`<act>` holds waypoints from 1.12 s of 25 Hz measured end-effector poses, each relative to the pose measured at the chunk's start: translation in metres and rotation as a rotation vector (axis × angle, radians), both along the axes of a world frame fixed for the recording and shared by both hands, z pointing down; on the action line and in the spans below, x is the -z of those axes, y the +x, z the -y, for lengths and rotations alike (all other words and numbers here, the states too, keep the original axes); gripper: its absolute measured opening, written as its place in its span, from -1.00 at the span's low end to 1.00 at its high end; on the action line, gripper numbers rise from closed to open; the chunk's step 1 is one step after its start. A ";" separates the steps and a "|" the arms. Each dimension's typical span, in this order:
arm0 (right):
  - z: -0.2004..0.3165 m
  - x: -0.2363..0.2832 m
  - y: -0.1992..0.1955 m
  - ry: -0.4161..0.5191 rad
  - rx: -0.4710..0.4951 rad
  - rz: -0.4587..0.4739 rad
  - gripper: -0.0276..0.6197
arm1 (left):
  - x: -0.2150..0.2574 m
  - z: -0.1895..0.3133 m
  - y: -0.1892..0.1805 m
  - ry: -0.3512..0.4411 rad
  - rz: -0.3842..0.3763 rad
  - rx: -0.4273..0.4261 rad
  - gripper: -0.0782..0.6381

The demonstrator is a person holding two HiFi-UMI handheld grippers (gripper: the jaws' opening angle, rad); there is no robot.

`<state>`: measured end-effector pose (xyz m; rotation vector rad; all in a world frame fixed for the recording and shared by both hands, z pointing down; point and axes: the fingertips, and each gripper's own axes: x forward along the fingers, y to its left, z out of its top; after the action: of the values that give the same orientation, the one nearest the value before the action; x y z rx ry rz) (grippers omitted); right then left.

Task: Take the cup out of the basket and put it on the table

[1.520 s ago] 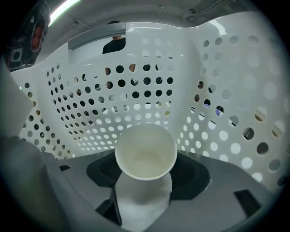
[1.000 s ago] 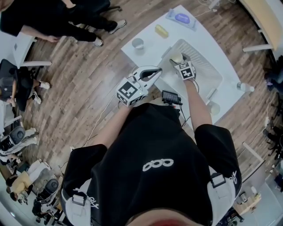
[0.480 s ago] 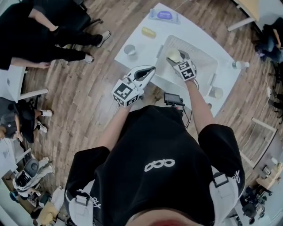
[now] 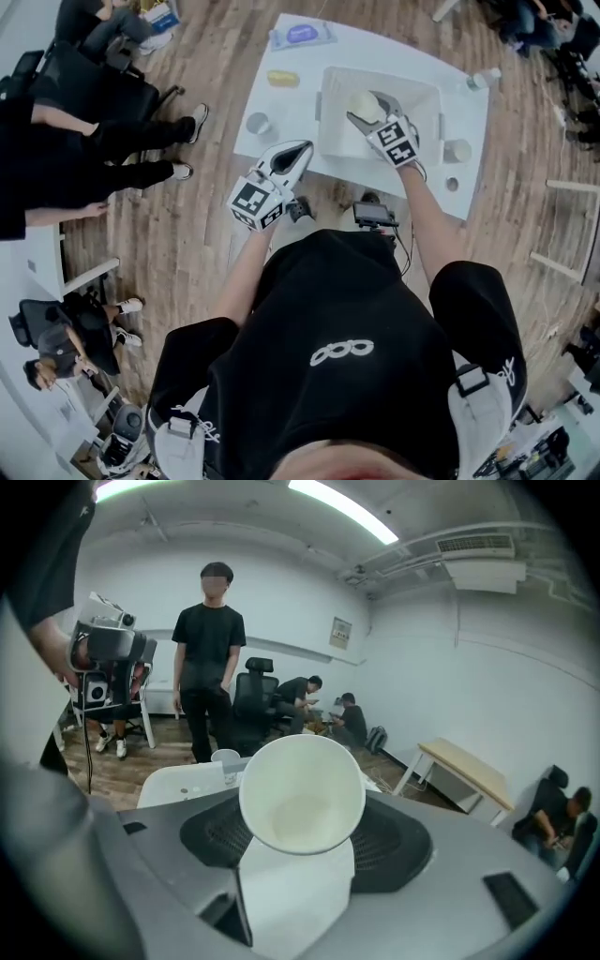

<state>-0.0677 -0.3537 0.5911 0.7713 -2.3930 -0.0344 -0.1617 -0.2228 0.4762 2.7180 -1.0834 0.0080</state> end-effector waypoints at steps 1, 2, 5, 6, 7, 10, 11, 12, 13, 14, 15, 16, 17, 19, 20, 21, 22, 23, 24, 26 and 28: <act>-0.002 0.006 0.003 0.017 -0.010 -0.009 0.01 | 0.000 -0.002 0.001 0.002 0.000 -0.021 -0.76; -0.004 0.013 0.007 0.032 -0.024 -0.015 0.01 | 0.001 -0.004 0.003 0.005 -0.001 -0.045 -0.76; -0.012 0.037 0.019 0.070 -0.090 0.002 0.01 | 0.004 -0.008 0.007 0.017 -0.006 -0.115 -0.76; -0.015 0.046 0.023 0.083 -0.112 0.011 0.01 | 0.005 -0.009 0.009 0.021 -0.008 -0.133 -0.76; -0.019 0.054 0.026 0.096 -0.129 0.019 0.01 | 0.006 -0.010 0.011 0.024 -0.010 -0.147 -0.76; -0.036 0.075 0.036 0.126 -0.167 0.039 0.01 | 0.007 -0.016 0.021 0.030 -0.012 -0.179 -0.76; -0.042 0.081 0.040 0.134 -0.181 0.046 0.01 | 0.007 -0.017 0.024 0.033 -0.010 -0.188 -0.76; -0.048 0.088 0.045 0.140 -0.198 0.056 0.01 | 0.008 -0.018 0.027 0.036 -0.008 -0.195 -0.76; -0.053 0.093 0.049 0.144 -0.214 0.067 0.01 | 0.009 -0.018 0.030 0.040 -0.005 -0.199 -0.76; -0.058 0.098 0.053 0.147 -0.229 0.077 0.01 | 0.010 -0.018 0.032 0.045 -0.003 -0.201 -0.76; -0.062 0.101 0.058 0.149 -0.241 0.088 0.00 | 0.010 -0.017 0.035 0.049 0.000 -0.200 -0.76; -0.066 0.104 0.063 0.150 -0.250 0.097 0.00 | 0.010 -0.017 0.039 0.051 0.002 -0.197 -0.76; -0.071 0.105 0.068 0.151 -0.256 0.106 0.00 | 0.009 -0.018 0.043 0.051 0.005 -0.194 -0.76; -0.081 0.109 0.080 0.151 -0.263 0.124 0.00 | 0.009 -0.022 0.052 0.048 0.013 -0.185 -0.76; -0.087 0.112 0.085 0.151 -0.265 0.133 0.00 | 0.009 -0.024 0.056 0.047 0.018 -0.180 -0.76; -0.092 0.116 0.091 0.152 -0.267 0.142 0.00 | 0.011 -0.026 0.060 0.048 0.022 -0.172 -0.76; -0.096 0.120 0.097 0.154 -0.268 0.152 0.00 | 0.013 -0.027 0.064 0.049 0.025 -0.163 -0.76; -0.100 0.124 0.103 0.156 -0.269 0.161 0.00 | 0.015 -0.029 0.068 0.050 0.025 -0.154 -0.76; -0.103 0.128 0.109 0.158 -0.269 0.170 0.00 | 0.016 -0.031 0.073 0.050 0.026 -0.144 -0.76; -0.109 0.131 0.124 0.160 -0.269 0.187 0.00 | 0.016 -0.034 0.083 0.049 0.030 -0.128 -0.76; -0.116 0.132 0.139 0.161 -0.271 0.204 0.00 | 0.014 -0.040 0.094 0.051 0.038 -0.118 -0.76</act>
<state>0.0709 -0.2372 0.4592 1.2216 -2.4740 -0.0396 -0.0674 -0.1832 0.4617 2.8347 -0.9432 0.0510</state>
